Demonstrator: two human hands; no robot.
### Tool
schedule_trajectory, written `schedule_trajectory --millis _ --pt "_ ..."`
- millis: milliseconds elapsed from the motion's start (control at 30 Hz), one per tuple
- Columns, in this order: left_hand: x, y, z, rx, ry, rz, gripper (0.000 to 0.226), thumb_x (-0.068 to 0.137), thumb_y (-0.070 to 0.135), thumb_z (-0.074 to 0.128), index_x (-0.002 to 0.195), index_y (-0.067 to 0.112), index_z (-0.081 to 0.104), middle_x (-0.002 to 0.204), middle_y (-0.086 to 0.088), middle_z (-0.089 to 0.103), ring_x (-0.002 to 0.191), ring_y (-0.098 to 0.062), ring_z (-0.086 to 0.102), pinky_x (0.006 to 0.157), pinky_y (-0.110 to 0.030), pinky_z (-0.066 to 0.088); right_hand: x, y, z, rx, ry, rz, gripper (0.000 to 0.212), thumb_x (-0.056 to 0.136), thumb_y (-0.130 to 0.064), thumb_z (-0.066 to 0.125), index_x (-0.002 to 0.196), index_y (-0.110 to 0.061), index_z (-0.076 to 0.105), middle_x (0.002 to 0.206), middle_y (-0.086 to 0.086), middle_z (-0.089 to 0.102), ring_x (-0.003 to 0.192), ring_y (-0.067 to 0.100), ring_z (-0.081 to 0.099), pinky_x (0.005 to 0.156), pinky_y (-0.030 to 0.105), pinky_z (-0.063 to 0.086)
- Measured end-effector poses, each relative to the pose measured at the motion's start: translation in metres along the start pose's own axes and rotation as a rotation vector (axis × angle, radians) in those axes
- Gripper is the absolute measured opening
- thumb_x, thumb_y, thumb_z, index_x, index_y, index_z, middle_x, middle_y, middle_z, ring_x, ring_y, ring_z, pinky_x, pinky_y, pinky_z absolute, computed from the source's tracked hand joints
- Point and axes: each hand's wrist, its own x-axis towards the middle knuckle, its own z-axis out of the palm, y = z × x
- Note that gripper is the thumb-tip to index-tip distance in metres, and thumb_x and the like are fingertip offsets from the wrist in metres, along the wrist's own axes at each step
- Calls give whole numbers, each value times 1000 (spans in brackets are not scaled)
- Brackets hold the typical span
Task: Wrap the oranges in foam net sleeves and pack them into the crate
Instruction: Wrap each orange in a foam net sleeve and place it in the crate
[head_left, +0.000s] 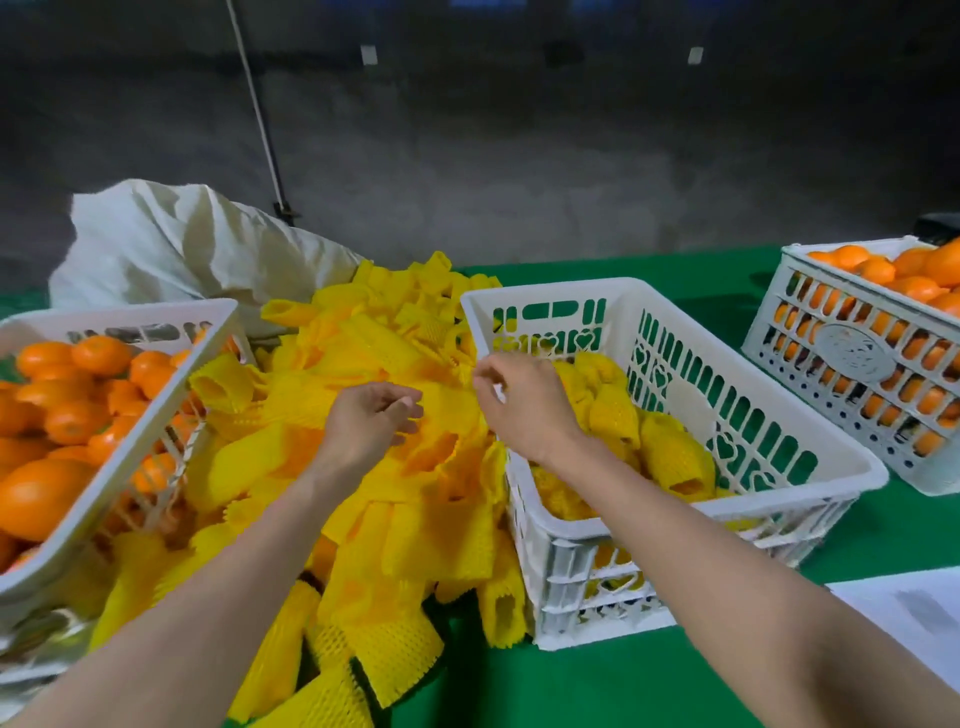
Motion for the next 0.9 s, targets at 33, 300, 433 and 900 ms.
schedule_trajectory --millis 33,300,433,900 --pt "-1 -5 -13 3 30 -23 16 97 7 50 101 2 65 87 -10 65 66 -14 60 57 -23 46 0 -15 12 29 -40 -54 16 91 -15 55 100 -6 66 100 11 67 95 25 59 81 36 46" --pt "-33 -41 -89 323 109 -16 14 96 13 55 97 7 68 93 -10 69 82 -21 65 76 -40 53 -7 -29 127 -383 -535 70 35 88 -27 57 119 -11 56 125 15 54 120 31 48 92 37 43" --pt "-42 -52 -117 440 112 10 13 93 11 60 103 7 69 104 -11 70 98 -24 66 82 -35 52 3 -20 134 -372 -471 132 28 90 -27 53 113 -12 60 122 14 56 118 29 49 90 35 41" --pt "-44 -41 -136 28 6 50 8 87 14 69 94 17 69 95 -3 72 86 -20 67 73 -39 57 13 -104 103 337 -356 -29 49 86 -9 65 130 -21 49 115 -6 53 102 6 50 79 7 38"
